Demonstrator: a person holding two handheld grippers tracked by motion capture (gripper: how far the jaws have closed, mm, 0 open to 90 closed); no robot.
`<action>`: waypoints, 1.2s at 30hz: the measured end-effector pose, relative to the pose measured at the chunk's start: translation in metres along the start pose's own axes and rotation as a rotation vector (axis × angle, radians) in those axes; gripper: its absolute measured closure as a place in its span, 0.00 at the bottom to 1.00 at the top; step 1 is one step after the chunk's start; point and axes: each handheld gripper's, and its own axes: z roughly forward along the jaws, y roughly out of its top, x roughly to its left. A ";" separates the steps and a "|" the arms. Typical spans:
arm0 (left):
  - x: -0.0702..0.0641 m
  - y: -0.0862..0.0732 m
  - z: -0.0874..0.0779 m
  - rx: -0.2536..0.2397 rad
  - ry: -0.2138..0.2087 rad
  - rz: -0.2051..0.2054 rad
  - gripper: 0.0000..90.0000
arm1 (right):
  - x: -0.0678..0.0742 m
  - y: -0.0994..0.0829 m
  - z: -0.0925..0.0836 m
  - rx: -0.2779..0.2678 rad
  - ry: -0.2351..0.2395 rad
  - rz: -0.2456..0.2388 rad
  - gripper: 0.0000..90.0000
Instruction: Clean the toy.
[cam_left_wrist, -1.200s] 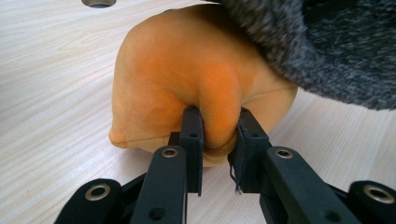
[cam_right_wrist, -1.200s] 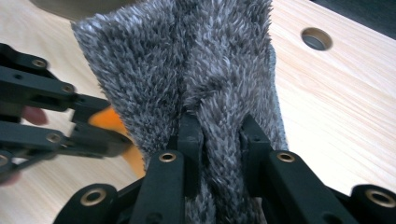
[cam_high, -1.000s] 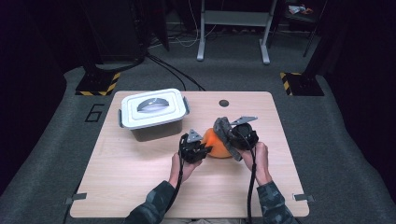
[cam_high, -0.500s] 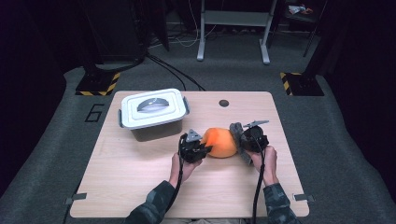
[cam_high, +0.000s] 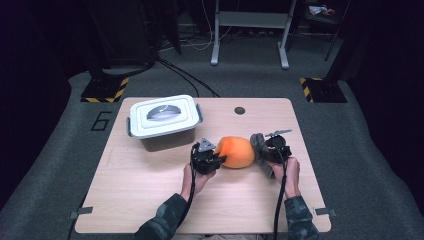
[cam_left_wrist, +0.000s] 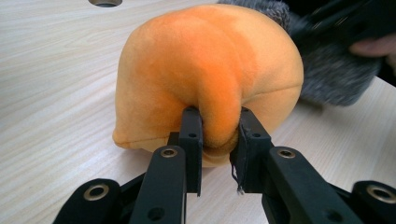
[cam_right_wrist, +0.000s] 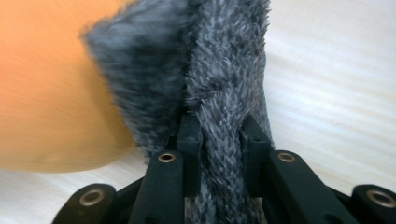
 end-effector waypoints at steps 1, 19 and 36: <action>0.000 0.000 0.000 0.001 -0.001 0.004 0.84 | 0.001 0.002 -0.005 -0.019 0.002 -0.009 0.83; -0.003 0.003 0.001 0.004 0.000 0.005 0.82 | 0.088 0.044 -0.034 -0.113 0.102 -0.249 0.83; -0.003 0.003 0.003 0.009 -0.006 0.010 0.82 | 0.036 0.016 -0.025 -0.071 0.039 -0.117 0.82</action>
